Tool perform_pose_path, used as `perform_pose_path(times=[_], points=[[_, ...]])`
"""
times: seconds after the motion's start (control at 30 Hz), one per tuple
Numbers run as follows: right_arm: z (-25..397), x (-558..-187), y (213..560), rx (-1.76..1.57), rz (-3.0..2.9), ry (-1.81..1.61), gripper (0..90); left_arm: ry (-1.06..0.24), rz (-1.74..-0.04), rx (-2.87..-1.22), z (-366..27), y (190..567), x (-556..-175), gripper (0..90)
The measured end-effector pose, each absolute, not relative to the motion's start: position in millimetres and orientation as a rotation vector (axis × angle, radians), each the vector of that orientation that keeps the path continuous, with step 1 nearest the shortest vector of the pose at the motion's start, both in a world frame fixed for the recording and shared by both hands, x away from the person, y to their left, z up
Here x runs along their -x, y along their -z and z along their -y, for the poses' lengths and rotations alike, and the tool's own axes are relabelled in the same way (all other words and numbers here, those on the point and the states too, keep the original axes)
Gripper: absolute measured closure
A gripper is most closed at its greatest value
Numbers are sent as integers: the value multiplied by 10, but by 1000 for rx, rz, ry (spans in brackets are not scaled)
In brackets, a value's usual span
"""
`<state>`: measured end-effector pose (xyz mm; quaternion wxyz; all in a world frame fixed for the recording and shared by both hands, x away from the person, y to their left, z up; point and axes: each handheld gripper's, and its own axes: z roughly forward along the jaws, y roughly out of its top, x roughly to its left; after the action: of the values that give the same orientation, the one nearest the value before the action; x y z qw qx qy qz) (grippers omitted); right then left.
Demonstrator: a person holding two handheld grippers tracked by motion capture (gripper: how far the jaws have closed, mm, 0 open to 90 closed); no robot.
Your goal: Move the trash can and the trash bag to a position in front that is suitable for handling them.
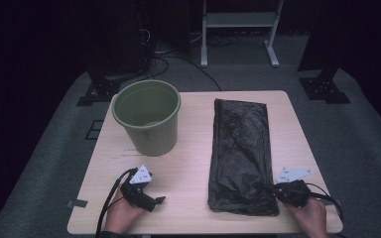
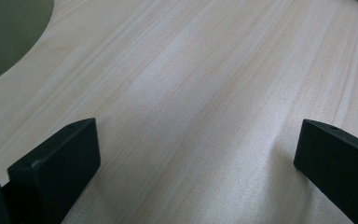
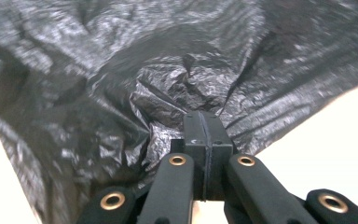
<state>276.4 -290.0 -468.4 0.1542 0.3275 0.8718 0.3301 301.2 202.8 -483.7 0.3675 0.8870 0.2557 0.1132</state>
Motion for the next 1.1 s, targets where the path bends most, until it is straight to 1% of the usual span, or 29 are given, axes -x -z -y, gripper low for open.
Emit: perform_pose_path(times=[0.2,0.33,0.37,0.4,0.47,0.53,0.57,0.63,0.67,0.77,0.9,1.07,1.1], points=[[3156,-2938,4697,-1012,-2436,-840,899,-291,-658,-2278,-2028,4837,-3011,0],[3252,-2990,4678,-1058,-2399,-846,896,-291,-657,-2278,-2028,4837,-3012,0],[3286,-2985,4609,-1070,-2362,-868,791,-291,-657,-2278,-2029,4837,-3012,0],[3293,-2980,4579,-1080,-2348,-884,781,-291,-657,-2279,-2029,4837,-3012,0],[3289,-2955,4497,-1077,-2327,-926,685,-291,-657,-2279,-2029,4837,-3012,0],[3248,-2928,4428,-1063,-2318,-958,632,-291,-657,-2279,-2029,4836,-3012,0],[3218,-2919,4404,-1051,-2321,-974,589,-291,-657,-2278,-2029,4837,-3011,0],[3139,-2909,4380,-1036,-2329,-1013,542,-291,-656,-2280,-2029,4836,-3012,0],[3096,-2914,4377,-1028,-2339,-1030,498,-291,-656,-2280,-2029,4836,-3012,0],[2951,-2945,4382,-1012,-2366,-1077,442,-291,-657,-2278,-2029,4837,-3012,0],[2720,-2976,4362,-972,-2401,-1116,394,-291,-657,-2278,-2029,4837,-3012,0],[2386,-3025,4405,-909,-2472,-1115,371,-291,-658,-2278,-2029,4837,-3011,0],[2386,-3025,4405,-909,-2472,-1115,371,-291,-658,-2278,-2029,4837,-3011,0]])
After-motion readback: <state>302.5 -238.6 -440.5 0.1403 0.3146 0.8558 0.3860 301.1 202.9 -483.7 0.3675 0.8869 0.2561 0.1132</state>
